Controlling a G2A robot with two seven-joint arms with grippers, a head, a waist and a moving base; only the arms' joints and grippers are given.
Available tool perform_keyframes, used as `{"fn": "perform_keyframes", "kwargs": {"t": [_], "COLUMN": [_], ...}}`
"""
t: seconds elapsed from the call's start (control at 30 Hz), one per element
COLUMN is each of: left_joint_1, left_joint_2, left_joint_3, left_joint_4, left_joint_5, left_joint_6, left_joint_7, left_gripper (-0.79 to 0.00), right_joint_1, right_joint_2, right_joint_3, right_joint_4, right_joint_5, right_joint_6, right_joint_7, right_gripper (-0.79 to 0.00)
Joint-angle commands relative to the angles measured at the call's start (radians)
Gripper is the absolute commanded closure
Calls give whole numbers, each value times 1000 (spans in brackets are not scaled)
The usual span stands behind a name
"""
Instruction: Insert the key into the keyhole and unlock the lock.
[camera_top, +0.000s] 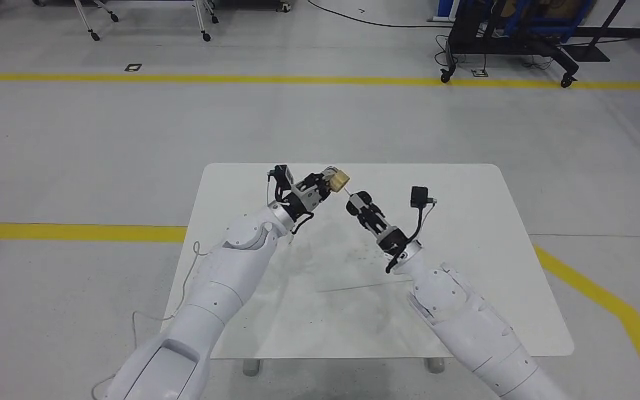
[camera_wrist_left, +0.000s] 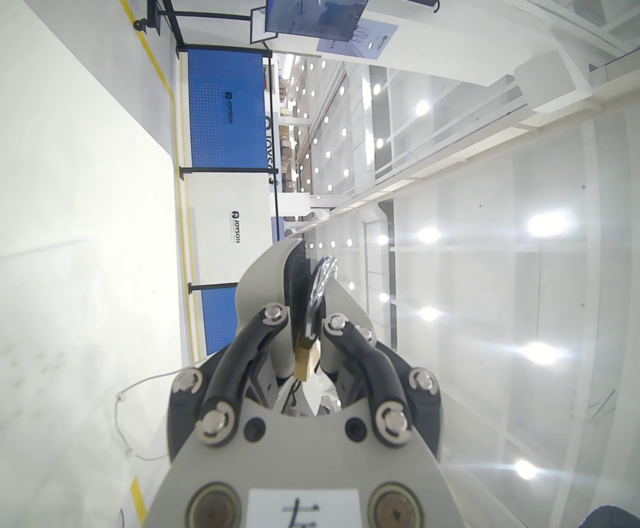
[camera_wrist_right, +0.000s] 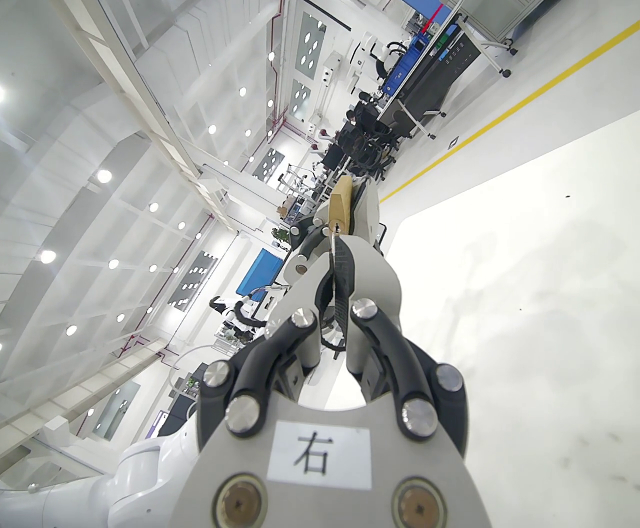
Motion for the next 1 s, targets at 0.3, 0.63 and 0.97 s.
{"fn": "perform_keyframes", "kwargs": {"t": [0.3,0.63,0.97], "left_joint_1": [-2,-3,1], "left_joint_2": [-4,-6,-7], "left_joint_3": [-3,-16,-24], "left_joint_4": [0,5,3], "left_joint_5": [27,35,52], "left_joint_6": [7,6,2], "left_joint_7": [-15,-23,-21], "left_gripper": [0,0,0], "right_joint_1": [3,-5,-20], "right_joint_2": [-13,-23,-30], "right_joint_3": [14,36,57], "right_joint_4": [7,14,6], "right_joint_5": [-20,-25,-36], "right_joint_6": [23,20,26], "right_joint_7": [28,40,68], "right_gripper": [0,0,0]}}
